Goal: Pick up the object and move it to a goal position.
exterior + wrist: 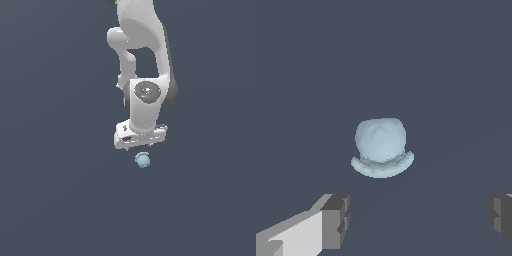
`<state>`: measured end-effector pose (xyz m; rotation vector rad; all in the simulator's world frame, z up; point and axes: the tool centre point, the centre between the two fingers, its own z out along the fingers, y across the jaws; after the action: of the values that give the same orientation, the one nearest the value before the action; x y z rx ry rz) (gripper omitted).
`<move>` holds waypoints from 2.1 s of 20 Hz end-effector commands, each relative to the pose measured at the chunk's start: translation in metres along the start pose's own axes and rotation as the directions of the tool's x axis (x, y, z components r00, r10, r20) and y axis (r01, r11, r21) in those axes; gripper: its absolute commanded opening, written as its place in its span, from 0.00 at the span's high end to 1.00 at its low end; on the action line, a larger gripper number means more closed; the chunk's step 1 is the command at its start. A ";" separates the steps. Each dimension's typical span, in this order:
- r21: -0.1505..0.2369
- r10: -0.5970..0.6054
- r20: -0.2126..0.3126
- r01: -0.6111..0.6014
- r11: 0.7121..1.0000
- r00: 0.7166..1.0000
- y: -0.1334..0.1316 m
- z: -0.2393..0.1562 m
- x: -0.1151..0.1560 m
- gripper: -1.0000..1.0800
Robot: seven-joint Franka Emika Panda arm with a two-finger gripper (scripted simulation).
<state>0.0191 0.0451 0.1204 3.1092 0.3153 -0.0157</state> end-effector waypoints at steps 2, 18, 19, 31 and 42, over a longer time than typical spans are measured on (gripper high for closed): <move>0.007 -0.051 -0.006 0.051 0.999 0.999 -0.010 0.014 0.012 0.04; 0.014 -0.100 -0.012 0.100 0.995 0.995 -0.021 0.044 0.022 0.04; 0.014 -0.100 -0.012 0.100 0.995 0.995 -0.022 0.049 0.022 0.04; 0.014 -0.102 -0.013 0.102 0.995 0.995 -0.022 0.080 0.023 1.00; 0.014 -0.102 -0.013 0.102 0.995 0.995 -0.022 0.079 0.023 1.00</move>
<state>0.0367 0.0703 0.0402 3.1052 0.4766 -0.0006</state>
